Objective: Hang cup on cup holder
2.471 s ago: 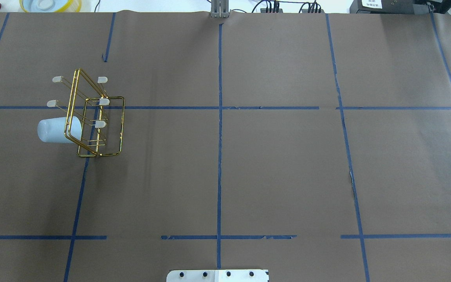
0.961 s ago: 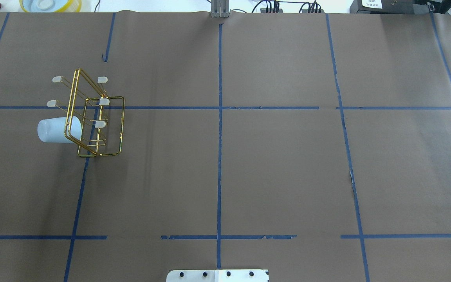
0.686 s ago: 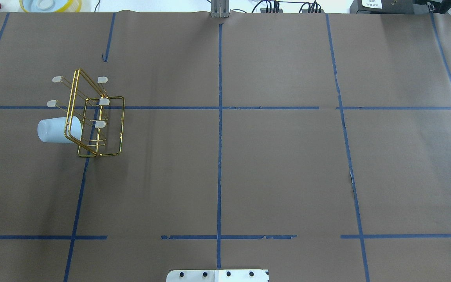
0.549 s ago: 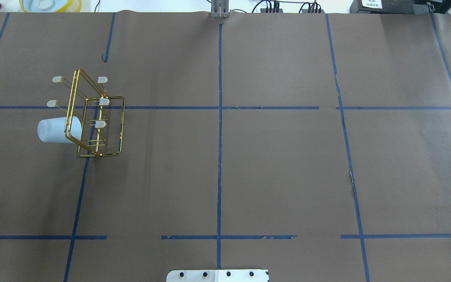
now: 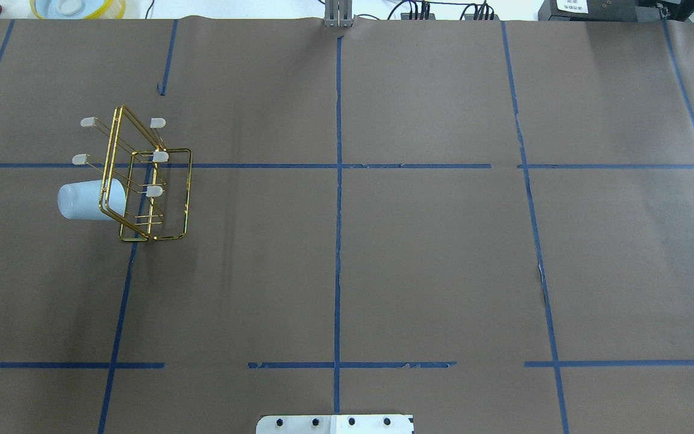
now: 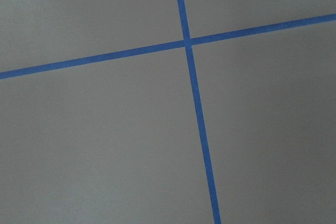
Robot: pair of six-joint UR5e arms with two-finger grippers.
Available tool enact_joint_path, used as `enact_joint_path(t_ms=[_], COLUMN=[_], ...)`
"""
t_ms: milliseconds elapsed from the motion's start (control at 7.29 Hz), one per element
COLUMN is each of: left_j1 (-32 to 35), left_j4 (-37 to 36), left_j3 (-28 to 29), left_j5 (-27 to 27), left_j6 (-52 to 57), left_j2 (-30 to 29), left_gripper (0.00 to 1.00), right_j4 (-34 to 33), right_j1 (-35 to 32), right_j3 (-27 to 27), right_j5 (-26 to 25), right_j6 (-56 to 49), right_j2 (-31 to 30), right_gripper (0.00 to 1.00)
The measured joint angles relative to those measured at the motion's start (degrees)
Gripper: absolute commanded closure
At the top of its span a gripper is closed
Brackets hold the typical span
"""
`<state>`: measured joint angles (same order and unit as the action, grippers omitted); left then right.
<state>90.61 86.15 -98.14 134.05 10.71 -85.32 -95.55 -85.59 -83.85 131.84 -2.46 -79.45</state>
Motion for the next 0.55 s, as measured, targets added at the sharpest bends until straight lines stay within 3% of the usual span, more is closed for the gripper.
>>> enact_joint_path(t_ms=[549], left_j1=[0.00], left_j4=[0.51], left_j3=[0.15], left_j5=[0.08], left_j6=[0.01], left_j2=[0.14], left_gripper=[0.00], right_j4=[-0.04], right_j1=[-0.01], right_j3=[0.00], right_j5=[0.00], right_j6=[0.00], right_j2=[0.00], right_gripper=[0.00])
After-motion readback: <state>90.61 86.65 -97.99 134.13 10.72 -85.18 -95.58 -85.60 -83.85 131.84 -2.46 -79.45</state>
